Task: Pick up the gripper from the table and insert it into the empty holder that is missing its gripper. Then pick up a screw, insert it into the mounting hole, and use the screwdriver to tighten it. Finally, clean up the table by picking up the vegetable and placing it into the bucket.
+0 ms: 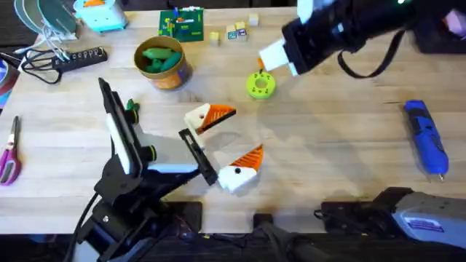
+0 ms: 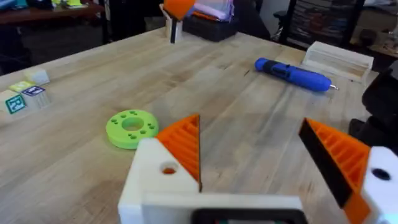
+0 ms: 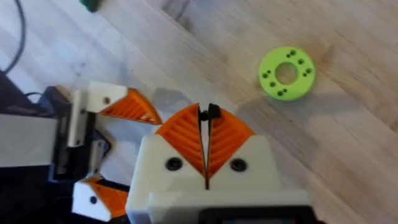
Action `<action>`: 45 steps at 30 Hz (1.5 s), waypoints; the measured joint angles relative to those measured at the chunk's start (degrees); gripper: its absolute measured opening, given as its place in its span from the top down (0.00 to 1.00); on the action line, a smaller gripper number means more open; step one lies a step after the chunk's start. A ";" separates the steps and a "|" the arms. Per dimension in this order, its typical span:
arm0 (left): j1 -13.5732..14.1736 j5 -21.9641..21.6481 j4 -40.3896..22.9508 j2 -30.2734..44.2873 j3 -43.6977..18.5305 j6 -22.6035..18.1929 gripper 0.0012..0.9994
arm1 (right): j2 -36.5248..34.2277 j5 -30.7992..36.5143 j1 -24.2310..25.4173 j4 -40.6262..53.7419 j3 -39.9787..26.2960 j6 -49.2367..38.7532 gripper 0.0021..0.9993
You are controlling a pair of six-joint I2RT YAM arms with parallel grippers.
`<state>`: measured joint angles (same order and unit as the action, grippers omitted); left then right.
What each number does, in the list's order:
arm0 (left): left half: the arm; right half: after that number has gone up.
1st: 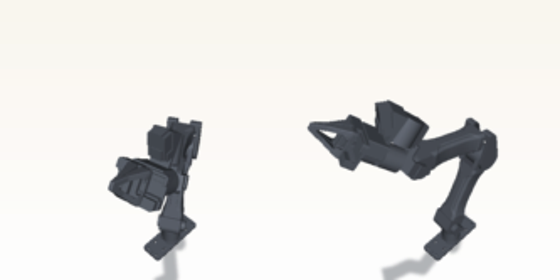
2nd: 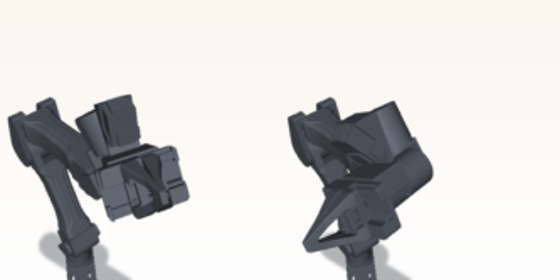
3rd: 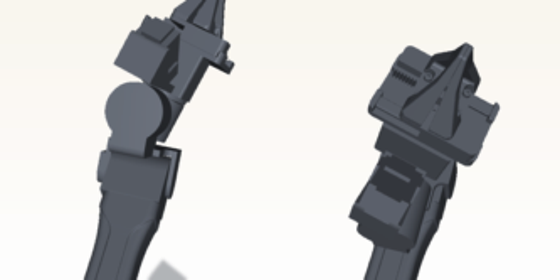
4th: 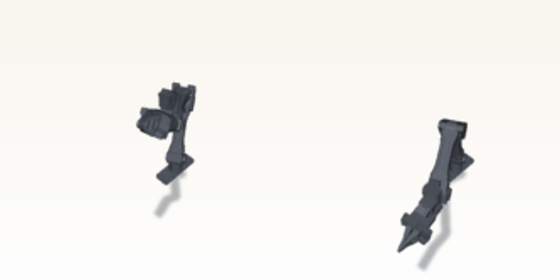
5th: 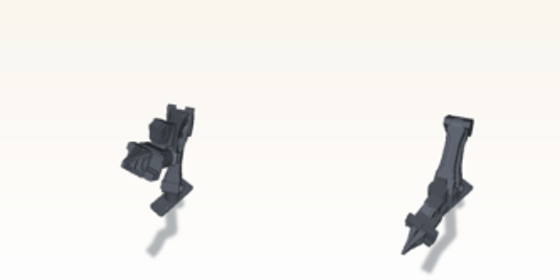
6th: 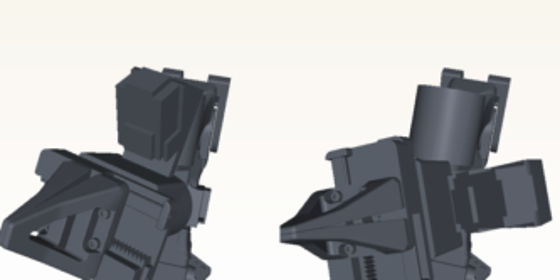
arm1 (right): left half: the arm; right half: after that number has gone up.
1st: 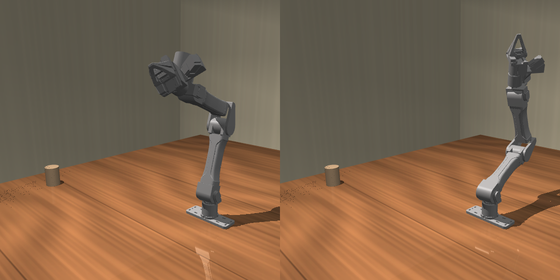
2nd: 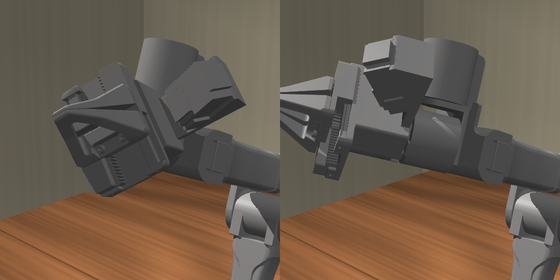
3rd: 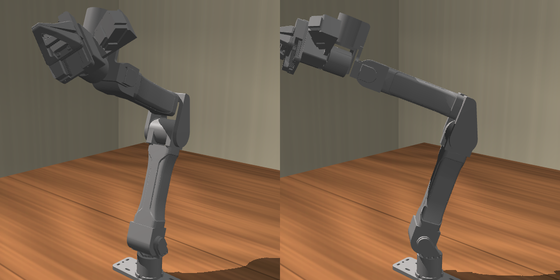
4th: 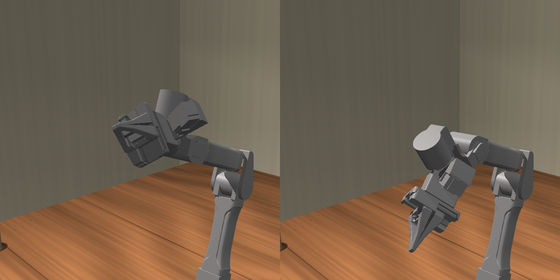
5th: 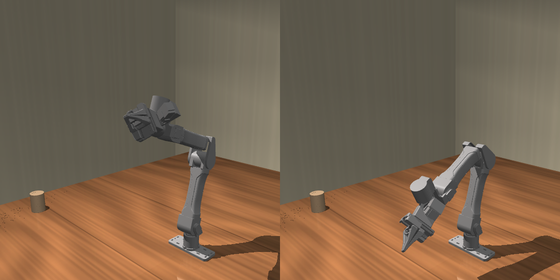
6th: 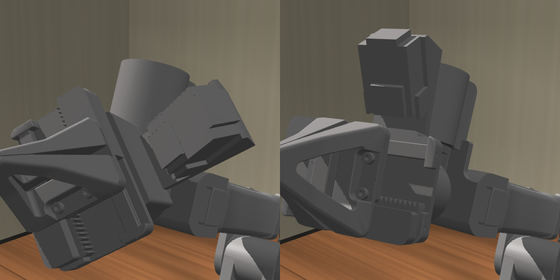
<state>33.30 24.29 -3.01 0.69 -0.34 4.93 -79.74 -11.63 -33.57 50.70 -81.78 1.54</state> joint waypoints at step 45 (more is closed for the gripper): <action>0.00 -0.09 -0.05 0.00 0.00 0.38 0.01 | -18.37 -1.32 -20.31 6.10 -15.25 0.39 0.99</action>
<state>33.30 24.21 -3.06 0.69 -0.34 5.31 -98.10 -12.95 -53.89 56.80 -97.03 1.93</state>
